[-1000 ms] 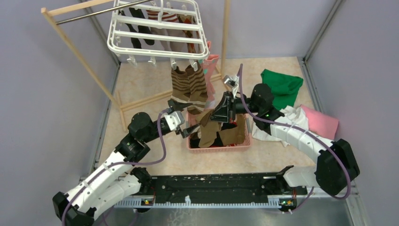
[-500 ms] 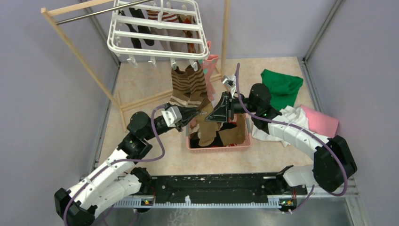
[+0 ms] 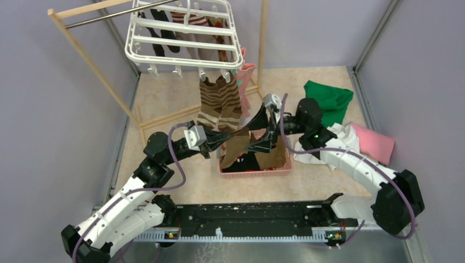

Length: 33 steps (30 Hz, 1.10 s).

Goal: Clip the socks to the hanger
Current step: Open the clamp at the hanger.

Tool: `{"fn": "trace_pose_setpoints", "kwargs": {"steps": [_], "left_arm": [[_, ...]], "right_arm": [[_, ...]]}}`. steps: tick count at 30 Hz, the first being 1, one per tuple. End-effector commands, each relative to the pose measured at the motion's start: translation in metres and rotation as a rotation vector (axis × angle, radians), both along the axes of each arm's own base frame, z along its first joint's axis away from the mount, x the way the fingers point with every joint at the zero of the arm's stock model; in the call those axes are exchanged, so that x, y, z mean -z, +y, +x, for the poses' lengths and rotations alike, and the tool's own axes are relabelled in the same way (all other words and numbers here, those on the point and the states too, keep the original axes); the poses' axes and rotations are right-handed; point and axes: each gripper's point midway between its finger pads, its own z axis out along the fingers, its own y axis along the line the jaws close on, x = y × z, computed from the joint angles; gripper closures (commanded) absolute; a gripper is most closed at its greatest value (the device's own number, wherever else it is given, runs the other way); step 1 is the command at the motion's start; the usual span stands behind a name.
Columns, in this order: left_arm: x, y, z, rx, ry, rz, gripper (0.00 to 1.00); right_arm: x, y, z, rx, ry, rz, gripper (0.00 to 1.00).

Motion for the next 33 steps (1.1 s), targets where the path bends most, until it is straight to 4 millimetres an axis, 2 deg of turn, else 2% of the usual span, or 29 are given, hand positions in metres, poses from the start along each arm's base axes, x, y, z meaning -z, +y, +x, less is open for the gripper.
{"fn": "trace_pose_setpoints", "kwargs": {"steps": [1,5,9,19,33], "left_arm": [[-0.024,0.006,-0.009,0.034,-0.013,-0.023,1.0],[-0.033,0.013,-0.007,0.027,-0.002,-0.043,1.0],[-0.04,0.013,-0.01,0.061,0.033,-0.079,1.0],[-0.047,0.017,-0.018,0.087,0.051,-0.137,1.0],[-0.049,0.015,-0.013,0.084,0.065,-0.186,1.0]], "right_arm": [[-0.036,-0.013,-0.009,-0.032,-0.462,0.078,0.2],[-0.055,-0.01,-0.017,-0.029,-0.495,0.115,0.25],[-0.064,-0.001,-0.022,0.015,-0.497,0.138,0.28],[-0.087,0.005,-0.015,0.078,-0.436,0.223,0.34],[-0.105,0.015,-0.034,0.027,-0.4,0.308,0.54]]}}
